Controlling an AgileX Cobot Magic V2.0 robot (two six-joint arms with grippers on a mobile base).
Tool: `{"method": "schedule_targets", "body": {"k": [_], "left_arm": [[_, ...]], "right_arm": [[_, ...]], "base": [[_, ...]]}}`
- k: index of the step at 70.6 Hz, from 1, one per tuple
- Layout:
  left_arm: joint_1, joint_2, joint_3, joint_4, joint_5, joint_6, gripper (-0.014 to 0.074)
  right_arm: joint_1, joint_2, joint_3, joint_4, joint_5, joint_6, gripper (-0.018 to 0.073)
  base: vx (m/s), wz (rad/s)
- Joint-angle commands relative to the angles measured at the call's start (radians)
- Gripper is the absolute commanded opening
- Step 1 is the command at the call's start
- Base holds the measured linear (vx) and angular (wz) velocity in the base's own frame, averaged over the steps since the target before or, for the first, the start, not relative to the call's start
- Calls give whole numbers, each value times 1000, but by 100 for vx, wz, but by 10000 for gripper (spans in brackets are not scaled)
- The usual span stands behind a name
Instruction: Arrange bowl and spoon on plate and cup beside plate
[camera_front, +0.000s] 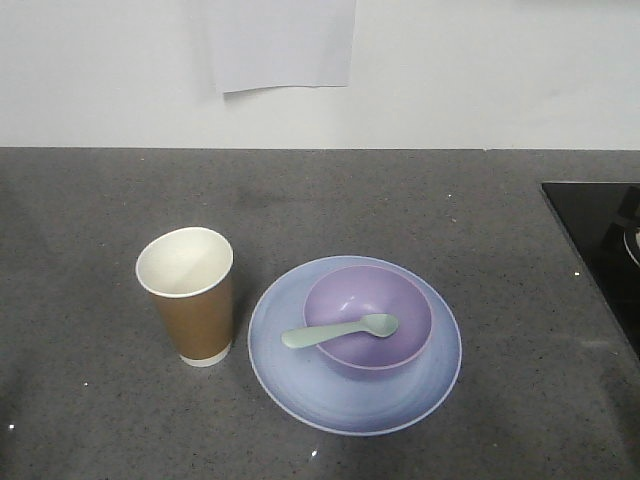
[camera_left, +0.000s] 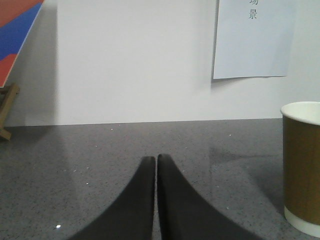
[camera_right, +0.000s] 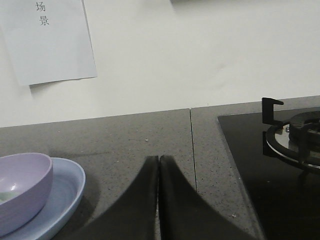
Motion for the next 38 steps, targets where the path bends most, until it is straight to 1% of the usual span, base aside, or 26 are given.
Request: {"method": "schedule_targets", "body": {"k": [1,38], "left_arm": [[-1,-15,-7,-4,-70,-6,-6],[-1,-15,-7,-4,-70,-6,-6]], "right_arm": [[-7,-11,5,0,-76,1,-11],[-7,-11,5,-3,-74,1,-11]], "base": [[0,0],[0,0]]}}
